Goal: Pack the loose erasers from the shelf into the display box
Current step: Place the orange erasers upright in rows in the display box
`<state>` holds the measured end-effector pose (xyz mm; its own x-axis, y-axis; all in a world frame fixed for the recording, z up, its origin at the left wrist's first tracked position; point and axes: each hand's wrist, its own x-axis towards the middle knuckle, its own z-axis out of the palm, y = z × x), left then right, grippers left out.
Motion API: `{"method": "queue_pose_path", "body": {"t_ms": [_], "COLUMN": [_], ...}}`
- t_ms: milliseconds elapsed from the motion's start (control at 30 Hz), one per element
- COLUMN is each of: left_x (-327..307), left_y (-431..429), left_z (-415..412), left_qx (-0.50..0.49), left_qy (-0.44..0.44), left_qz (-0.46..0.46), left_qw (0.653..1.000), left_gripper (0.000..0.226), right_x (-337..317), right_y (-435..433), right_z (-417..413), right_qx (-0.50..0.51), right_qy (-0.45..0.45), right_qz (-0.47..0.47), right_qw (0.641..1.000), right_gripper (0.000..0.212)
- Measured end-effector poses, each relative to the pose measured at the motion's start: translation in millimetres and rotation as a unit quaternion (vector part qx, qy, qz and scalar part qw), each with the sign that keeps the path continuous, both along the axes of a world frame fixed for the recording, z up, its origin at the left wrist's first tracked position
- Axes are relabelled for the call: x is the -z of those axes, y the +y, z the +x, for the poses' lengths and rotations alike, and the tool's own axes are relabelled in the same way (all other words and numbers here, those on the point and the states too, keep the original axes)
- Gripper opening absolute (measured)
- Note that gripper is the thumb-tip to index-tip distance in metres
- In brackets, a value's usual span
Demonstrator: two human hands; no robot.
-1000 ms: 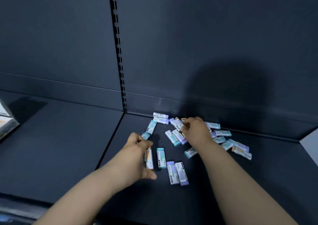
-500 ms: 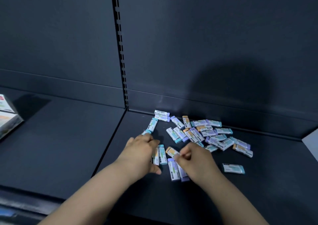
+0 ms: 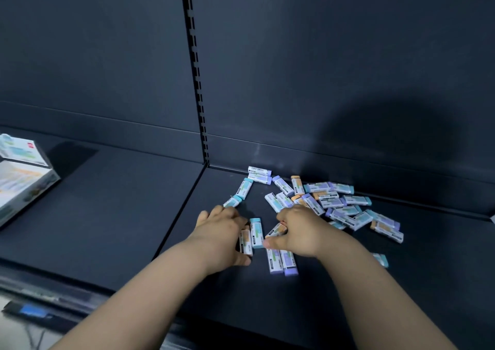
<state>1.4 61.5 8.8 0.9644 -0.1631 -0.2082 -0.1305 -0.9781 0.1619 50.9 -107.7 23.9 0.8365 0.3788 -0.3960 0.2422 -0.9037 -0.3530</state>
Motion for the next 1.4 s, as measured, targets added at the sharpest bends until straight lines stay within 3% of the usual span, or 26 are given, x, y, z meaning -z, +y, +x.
{"method": "queue_pose_path", "body": {"t_ms": [100,300,533,833,1067,1400], "left_x": [-1.3,-6.7,-22.7,-24.1,-16.9,-17.8], "left_y": [-1.9,0.8,43.2,186.0,263.1,309.5], "left_z": [-0.4,-0.8,-8.2,-26.6,-43.2,-68.8], "left_qx": [-0.013,-0.027,0.010,0.080,0.085,0.048], "left_qy": [0.003,-0.066,-0.142,-0.233,-0.243,-0.221], "left_qz": [-0.003,-0.044,-0.079,-0.045,-0.044,-0.021], "left_qw": [1.000,0.997,0.987,0.968,0.965,0.974], "left_gripper": [0.072,0.069,0.066,0.059,0.059,0.069], "right_x": [-0.6,-12.8,-11.0,1.3,-0.5,-8.1], "right_y": [2.3,6.7,54.7,190.4,259.0,301.1], "right_z": [-1.8,-9.1,-29.5,-71.6,-101.3,-110.9], "right_qx": [0.012,-0.025,0.017,0.108,0.156,0.080], "right_qy": [-0.020,-0.068,-0.101,-0.163,-0.187,-0.144], "right_qz": [-0.004,0.084,0.166,0.269,0.247,0.225], "right_qw": [1.000,0.994,0.981,0.943,0.938,0.960], "right_gripper": [0.062,0.080,0.061,0.053,0.064,0.069]}}
